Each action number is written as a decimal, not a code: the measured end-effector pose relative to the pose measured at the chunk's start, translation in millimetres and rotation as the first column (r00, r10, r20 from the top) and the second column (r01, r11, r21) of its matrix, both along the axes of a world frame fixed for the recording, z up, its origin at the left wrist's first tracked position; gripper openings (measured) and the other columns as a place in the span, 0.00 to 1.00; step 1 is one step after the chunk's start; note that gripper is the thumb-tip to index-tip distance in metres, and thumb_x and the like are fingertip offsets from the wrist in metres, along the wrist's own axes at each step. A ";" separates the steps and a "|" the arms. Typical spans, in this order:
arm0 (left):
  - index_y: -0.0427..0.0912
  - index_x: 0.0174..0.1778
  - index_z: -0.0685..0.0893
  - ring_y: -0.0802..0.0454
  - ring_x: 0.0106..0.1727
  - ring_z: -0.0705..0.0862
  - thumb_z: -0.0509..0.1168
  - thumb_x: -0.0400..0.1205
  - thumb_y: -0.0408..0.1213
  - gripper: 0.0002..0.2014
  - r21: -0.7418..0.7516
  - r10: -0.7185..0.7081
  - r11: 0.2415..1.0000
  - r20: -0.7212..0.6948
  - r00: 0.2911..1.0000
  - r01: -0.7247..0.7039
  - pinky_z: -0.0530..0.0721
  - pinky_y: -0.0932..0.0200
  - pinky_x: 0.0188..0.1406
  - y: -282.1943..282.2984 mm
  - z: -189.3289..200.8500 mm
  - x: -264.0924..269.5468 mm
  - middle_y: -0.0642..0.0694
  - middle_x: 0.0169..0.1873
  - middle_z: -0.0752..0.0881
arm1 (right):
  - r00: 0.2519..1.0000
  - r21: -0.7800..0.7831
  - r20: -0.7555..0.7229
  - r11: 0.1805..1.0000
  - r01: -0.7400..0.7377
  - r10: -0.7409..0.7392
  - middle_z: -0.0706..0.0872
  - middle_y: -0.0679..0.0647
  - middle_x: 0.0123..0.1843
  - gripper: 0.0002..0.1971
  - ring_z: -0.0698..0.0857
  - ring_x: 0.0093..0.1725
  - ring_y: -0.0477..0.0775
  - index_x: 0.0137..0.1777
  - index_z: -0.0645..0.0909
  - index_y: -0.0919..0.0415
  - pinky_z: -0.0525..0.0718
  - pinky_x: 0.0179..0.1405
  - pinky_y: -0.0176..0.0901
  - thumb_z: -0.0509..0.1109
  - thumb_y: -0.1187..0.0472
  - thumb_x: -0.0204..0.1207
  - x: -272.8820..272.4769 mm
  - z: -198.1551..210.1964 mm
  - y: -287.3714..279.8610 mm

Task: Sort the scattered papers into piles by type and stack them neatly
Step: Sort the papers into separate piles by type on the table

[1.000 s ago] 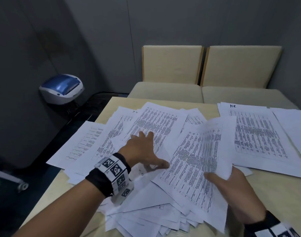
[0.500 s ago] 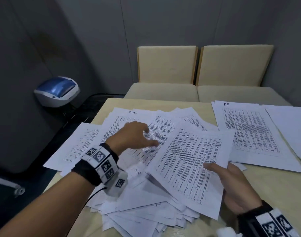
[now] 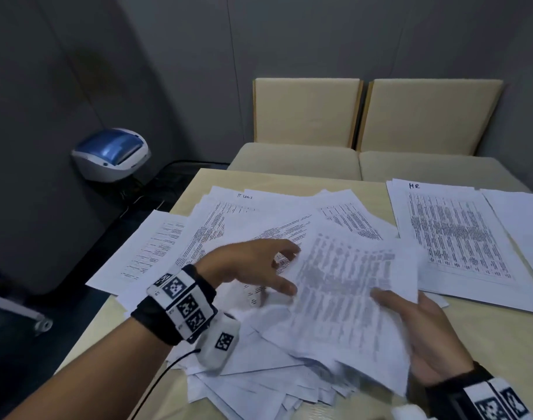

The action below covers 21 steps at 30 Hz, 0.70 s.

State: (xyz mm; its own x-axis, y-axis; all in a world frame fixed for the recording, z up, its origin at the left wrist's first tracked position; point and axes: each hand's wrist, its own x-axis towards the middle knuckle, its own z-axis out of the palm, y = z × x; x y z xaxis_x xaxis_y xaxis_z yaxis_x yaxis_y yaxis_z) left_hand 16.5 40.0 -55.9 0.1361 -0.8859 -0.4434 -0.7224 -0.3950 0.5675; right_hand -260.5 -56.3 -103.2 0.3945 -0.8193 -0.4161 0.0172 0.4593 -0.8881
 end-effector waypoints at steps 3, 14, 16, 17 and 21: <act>0.61 0.80 0.76 0.60 0.64 0.83 0.79 0.79 0.52 0.33 0.029 -0.053 0.998 -0.037 0.998 0.054 0.83 0.57 0.67 10.5 4.6 -0.4 0.65 0.65 0.82 | 0.992 -0.132 -0.127 0.991 -0.013 -0.004 0.96 0.60 0.51 0.12 0.95 0.50 0.64 0.59 0.91 0.65 0.89 0.61 0.60 0.80 0.66 0.76 -9.7 5.9 -3.9; 0.49 0.73 0.71 0.41 0.71 0.76 0.72 0.39 0.86 0.68 0.076 0.120 0.983 0.429 0.895 -0.168 0.81 0.35 0.70 -11.3 -6.6 69.4 0.46 0.72 0.75 | 0.996 -0.063 -0.073 0.997 0.044 -0.049 0.95 0.60 0.56 0.16 0.95 0.55 0.64 0.66 0.87 0.66 0.88 0.59 0.57 0.76 0.71 0.78 -30.7 4.1 -28.7; 0.50 0.76 0.73 0.45 0.66 0.82 0.78 0.45 0.82 0.65 0.038 0.158 0.982 0.378 0.912 -0.186 0.84 0.43 0.64 -9.0 -3.3 66.8 0.51 0.69 0.80 | 0.999 0.015 -0.032 0.999 0.038 -0.037 0.95 0.63 0.55 0.13 0.95 0.51 0.66 0.64 0.87 0.68 0.93 0.48 0.60 0.74 0.71 0.80 -30.7 4.9 -28.2; 0.50 0.72 0.75 0.48 0.61 0.83 0.82 0.50 0.77 0.57 0.026 0.178 0.979 0.351 0.919 -0.200 0.84 0.48 0.58 -7.9 -2.8 65.9 0.54 0.63 0.83 | 0.999 0.026 -0.027 0.999 0.036 -0.036 0.95 0.64 0.55 0.12 0.95 0.50 0.66 0.63 0.87 0.69 0.94 0.43 0.59 0.73 0.72 0.80 -31.1 4.7 -28.7; 0.44 0.57 0.83 0.47 0.50 0.86 0.81 0.75 0.55 0.24 -0.113 0.342 0.938 0.143 0.929 -0.328 0.78 0.56 0.41 0.3 -3.1 62.1 0.55 0.48 0.86 | 0.997 -0.045 -0.065 0.998 0.045 -0.048 0.94 0.64 0.59 0.16 0.95 0.53 0.67 0.66 0.87 0.66 0.88 0.62 0.65 0.76 0.71 0.78 -32.2 -2.7 -32.3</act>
State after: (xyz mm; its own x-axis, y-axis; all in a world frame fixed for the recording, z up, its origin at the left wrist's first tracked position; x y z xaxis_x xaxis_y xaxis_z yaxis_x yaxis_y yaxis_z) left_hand 78.6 40.3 -59.0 0.4937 -0.8101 -0.3163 -0.6397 -0.5847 0.4990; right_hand -292.7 -88.6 -106.0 0.3281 -0.8540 -0.4037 -0.0217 0.4204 -0.9071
